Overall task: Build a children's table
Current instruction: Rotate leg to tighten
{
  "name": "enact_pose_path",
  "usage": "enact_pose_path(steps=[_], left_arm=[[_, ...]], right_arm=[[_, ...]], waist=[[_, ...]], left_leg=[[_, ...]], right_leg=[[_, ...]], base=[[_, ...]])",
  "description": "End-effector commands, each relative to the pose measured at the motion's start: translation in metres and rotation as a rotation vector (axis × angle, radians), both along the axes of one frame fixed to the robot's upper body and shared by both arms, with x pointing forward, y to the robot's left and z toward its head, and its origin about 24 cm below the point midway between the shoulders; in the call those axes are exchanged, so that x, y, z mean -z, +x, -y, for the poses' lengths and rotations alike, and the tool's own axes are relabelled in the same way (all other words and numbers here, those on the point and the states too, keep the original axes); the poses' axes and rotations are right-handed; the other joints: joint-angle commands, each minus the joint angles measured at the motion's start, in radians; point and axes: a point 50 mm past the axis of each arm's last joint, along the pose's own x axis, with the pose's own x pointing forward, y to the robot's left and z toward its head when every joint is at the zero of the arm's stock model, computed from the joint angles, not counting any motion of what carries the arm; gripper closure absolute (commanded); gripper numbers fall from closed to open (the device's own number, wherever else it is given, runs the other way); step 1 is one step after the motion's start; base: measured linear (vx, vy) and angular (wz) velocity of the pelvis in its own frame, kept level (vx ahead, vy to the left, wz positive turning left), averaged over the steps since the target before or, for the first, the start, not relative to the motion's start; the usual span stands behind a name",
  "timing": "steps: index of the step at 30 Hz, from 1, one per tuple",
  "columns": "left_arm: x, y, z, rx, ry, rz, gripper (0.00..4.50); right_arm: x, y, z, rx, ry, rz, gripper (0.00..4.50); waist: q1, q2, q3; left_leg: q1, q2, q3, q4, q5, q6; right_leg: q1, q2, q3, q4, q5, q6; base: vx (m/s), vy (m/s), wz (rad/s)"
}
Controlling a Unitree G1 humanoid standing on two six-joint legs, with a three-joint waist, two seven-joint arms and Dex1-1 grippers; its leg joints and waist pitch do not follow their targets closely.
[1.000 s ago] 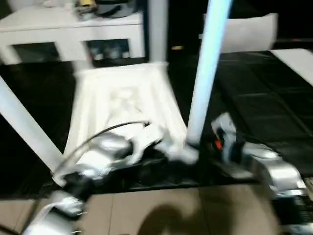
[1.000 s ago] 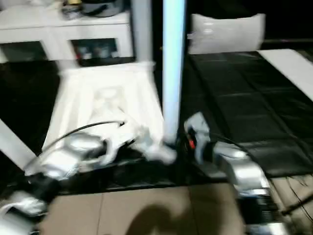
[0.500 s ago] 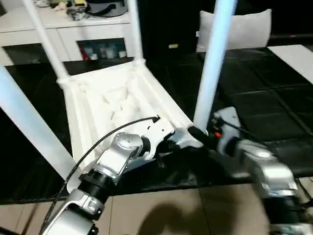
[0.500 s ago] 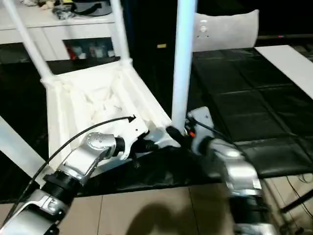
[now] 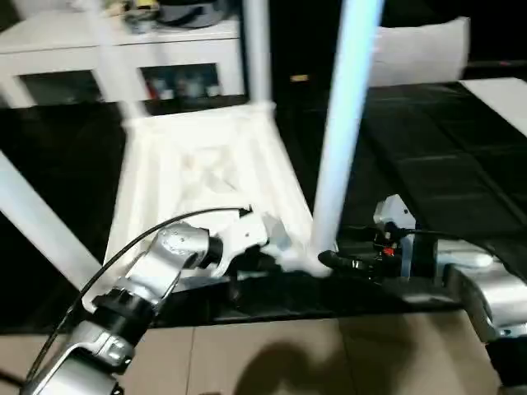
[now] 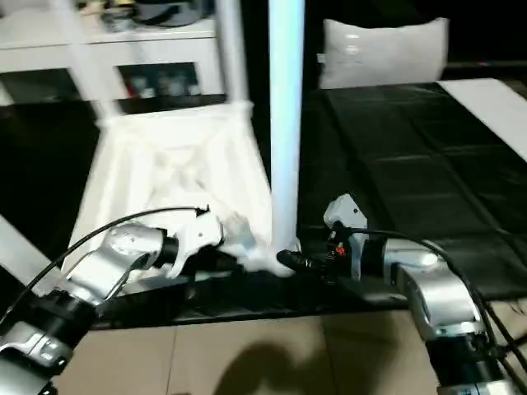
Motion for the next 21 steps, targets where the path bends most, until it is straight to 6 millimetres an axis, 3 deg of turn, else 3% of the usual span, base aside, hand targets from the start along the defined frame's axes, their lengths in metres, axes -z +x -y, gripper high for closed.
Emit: enact_pose_path(steps=[1,2,4,9,10,12,21], left_arm=[[-0.002,-0.006,0.003,0.095,0.018,-0.005,4.50],[-0.003,-0.006,0.002,0.106,0.022,-0.009,4.50],[-0.004,-0.006,-0.001,0.129,0.027,-0.012,4.50],[-0.005,-0.007,-0.004,0.165,0.040,-0.024,4.50],[-0.005,-0.007,-0.005,0.168,0.043,-0.025,4.50],[-0.005,-0.007,-0.006,0.169,0.047,-0.022,4.50],[-0.007,-0.002,-0.005,0.115,0.013,-0.015,4.50]], right_arm=[[-0.002,-0.001,-0.001,-0.070,0.002,-0.004,1.55],[-0.001,-0.002,-0.002,-0.085,0.001,-0.014,1.80],[0.000,-0.001,-0.003,-0.115,0.001,-0.022,1.86],[0.003,0.001,-0.008,-0.175,0.012,-0.045,2.25],[0.004,0.000,-0.010,-0.191,0.012,-0.049,2.34],[0.004,-0.001,-0.012,-0.217,0.019,-0.059,2.51],[0.009,-0.009,-0.016,-0.237,0.063,-0.086,2.61]], waist=[[0.001,-0.014,-0.064],[0.006,-0.013,-0.063],[0.014,-0.015,-0.064],[0.017,-0.017,-0.064],[0.016,-0.024,-0.064],[0.018,-0.021,-0.064],[0.021,-0.020,-0.065]], left_leg=[[-0.005,0.024,0.004,-0.064,-0.153,0.093],[-0.006,0.024,0.004,-0.064,-0.149,0.093],[-0.005,0.024,0.005,-0.064,-0.146,0.089],[-0.005,0.024,0.005,-0.064,-0.149,0.081],[-0.006,0.023,0.006,-0.064,-0.147,0.082],[-0.006,0.023,0.006,-0.063,-0.136,0.083],[-0.006,0.023,0.005,-0.062,-0.127,0.083]], right_leg=[[0.060,-0.055,0.048,-0.062,-0.304,-0.169],[0.060,-0.056,0.049,-0.061,-0.297,-0.172],[0.059,-0.057,0.050,-0.060,-0.302,-0.172],[0.060,-0.058,0.049,-0.060,-0.314,-0.170],[0.060,-0.058,0.049,-0.060,-0.318,-0.168],[0.060,-0.058,0.051,-0.059,-0.320,-0.163],[0.060,-0.058,0.050,-0.059,-0.323,-0.157]], base=[[0.000,0.000,0.00],[0.000,0.000,0.00],[0.000,0.000,0.00],[0.000,0.000,0.00],[0.000,0.000,0.00],[0.000,0.000,0.00],[0.000,0.000,0.00]])
